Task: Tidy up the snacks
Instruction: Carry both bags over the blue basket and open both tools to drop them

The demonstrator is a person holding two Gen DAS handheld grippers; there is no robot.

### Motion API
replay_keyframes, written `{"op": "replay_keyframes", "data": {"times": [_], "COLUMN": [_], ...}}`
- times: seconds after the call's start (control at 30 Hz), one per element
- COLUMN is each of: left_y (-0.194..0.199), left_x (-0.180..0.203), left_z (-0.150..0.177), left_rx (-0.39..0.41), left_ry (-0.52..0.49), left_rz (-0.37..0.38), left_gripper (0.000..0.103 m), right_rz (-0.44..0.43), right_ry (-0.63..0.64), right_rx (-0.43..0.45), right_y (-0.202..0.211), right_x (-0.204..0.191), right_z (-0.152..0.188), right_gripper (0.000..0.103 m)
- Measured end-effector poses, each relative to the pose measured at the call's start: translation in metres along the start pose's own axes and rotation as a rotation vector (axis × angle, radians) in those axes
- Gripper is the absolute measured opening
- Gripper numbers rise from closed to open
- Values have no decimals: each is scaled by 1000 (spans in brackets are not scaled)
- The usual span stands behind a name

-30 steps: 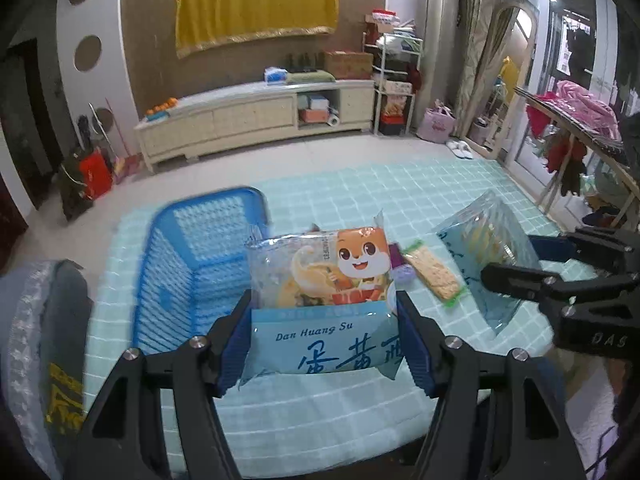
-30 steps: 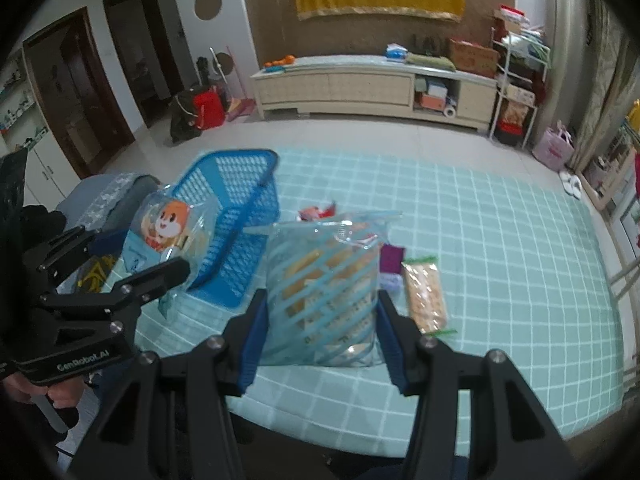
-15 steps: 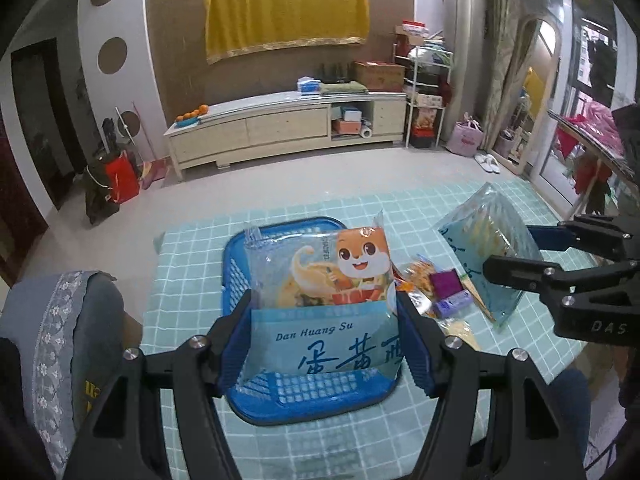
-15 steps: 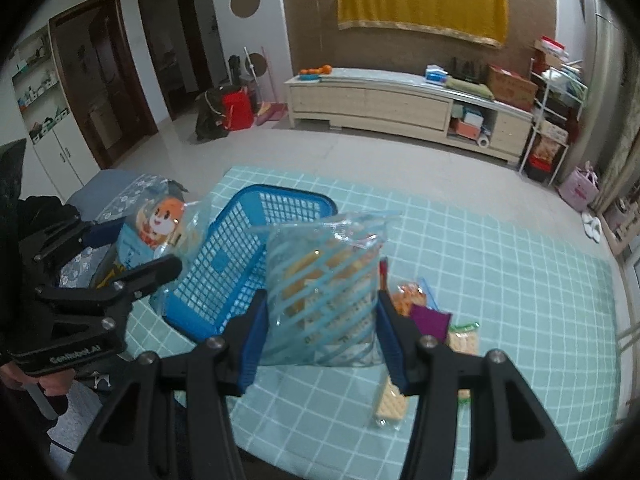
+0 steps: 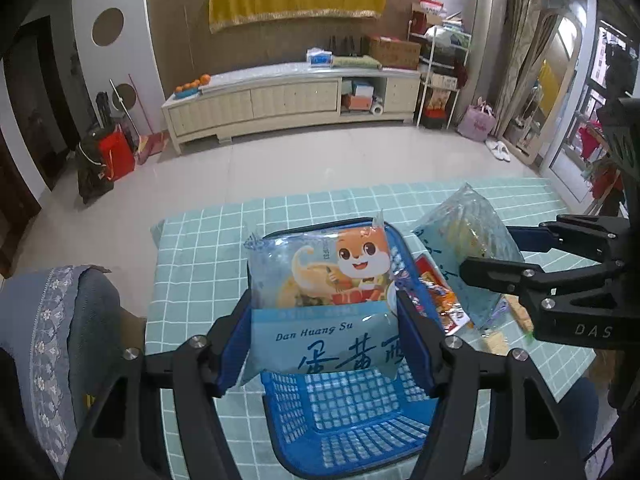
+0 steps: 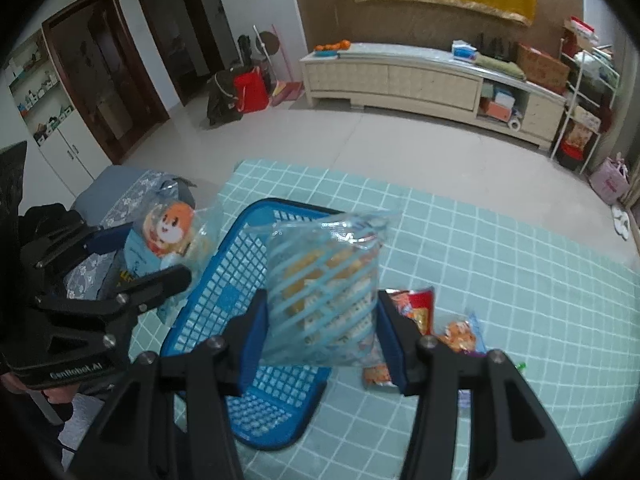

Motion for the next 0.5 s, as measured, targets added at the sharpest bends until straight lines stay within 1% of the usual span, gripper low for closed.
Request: {"op": "replay_keyframes", "data": {"times": [0.2,0.33,0.5], "left_y": [-31,-47,-63], "left_x": [-15,-21,-27], "left_z": [-2,-6,-9], "left_rx": [-58,-77,-88], "left_ry": [29,31,59], "left_rz": [27,35,45], "left_gripper": [64,64,65], "right_rz": [-15,-12,-5], "right_ry": [-22,-22,-22], "right_rx": [-48,-80,-105], "right_y": [-33,-51,-64], "right_x": [6,8,8], "right_z": [-12,-15,-22], "right_gripper": [56,56,56]}}
Point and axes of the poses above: each gripper's, at about its wrist camera, not at the fingertips, and y roughly against the way its jaws point, x to its right, z to its underside, the point moved 7 cm from there along -y, roughly the way its jaws point, and after that the axes turned 2 degrees about -z, right-handed, at the moved point
